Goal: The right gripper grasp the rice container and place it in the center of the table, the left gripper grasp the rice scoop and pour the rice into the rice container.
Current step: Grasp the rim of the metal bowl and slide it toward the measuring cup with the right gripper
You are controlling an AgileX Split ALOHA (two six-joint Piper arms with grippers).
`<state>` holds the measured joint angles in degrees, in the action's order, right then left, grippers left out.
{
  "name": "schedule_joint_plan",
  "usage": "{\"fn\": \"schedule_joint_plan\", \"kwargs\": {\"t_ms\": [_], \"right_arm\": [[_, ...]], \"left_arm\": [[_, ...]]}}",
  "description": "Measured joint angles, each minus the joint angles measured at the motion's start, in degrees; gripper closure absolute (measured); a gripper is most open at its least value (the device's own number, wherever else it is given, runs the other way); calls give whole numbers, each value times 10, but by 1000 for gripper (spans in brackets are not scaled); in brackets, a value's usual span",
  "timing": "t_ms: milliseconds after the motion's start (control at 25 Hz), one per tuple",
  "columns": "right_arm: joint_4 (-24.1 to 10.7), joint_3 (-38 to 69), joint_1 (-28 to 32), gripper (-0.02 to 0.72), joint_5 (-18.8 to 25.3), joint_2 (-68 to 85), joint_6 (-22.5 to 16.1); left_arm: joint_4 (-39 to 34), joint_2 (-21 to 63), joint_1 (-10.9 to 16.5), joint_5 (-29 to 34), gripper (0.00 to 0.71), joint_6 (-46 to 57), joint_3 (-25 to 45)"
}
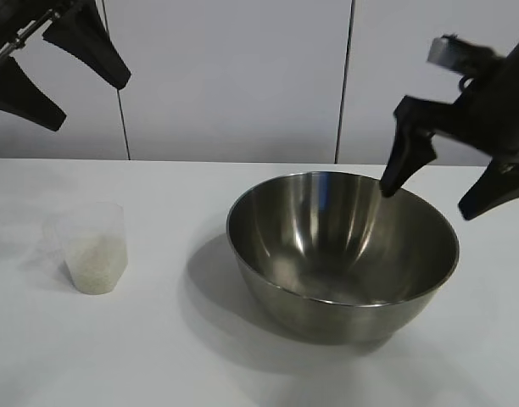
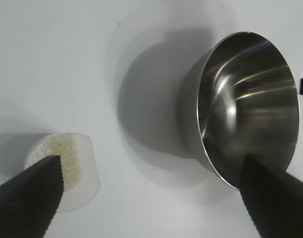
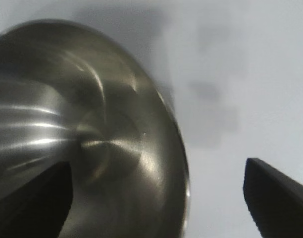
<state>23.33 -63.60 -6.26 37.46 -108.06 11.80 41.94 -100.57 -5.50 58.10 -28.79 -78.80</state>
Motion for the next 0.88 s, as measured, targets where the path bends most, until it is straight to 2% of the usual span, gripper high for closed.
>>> {"fn": "schedule_joint_plan", "kwargs": {"t_ms": [80, 200, 240, 320, 400, 520, 760, 880], "right_arm": [[0, 0, 0, 288, 0, -13, 0], [0, 0, 0, 542, 0, -16, -2], [0, 0, 0, 598, 0, -16, -2], [0, 0, 0, 661, 1, -16, -2], [2, 0, 0, 683, 5, -16, -1], [22, 0, 0, 687, 9, -15, 12], [109, -2, -2, 692, 29, 11, 54], [119, -5, -23, 692, 22, 12, 60]], "left_arm": [[0, 0, 0, 0, 16, 0, 0], [0, 0, 0, 0, 16, 1, 0], [0, 0, 0, 0, 16, 1, 0], [0, 0, 0, 0, 16, 1, 0], [0, 0, 0, 0, 16, 1, 0], [0, 0, 0, 0, 16, 0, 0], [0, 0, 0, 0, 16, 0, 0], [0, 0, 0, 0, 16, 0, 0]]}}
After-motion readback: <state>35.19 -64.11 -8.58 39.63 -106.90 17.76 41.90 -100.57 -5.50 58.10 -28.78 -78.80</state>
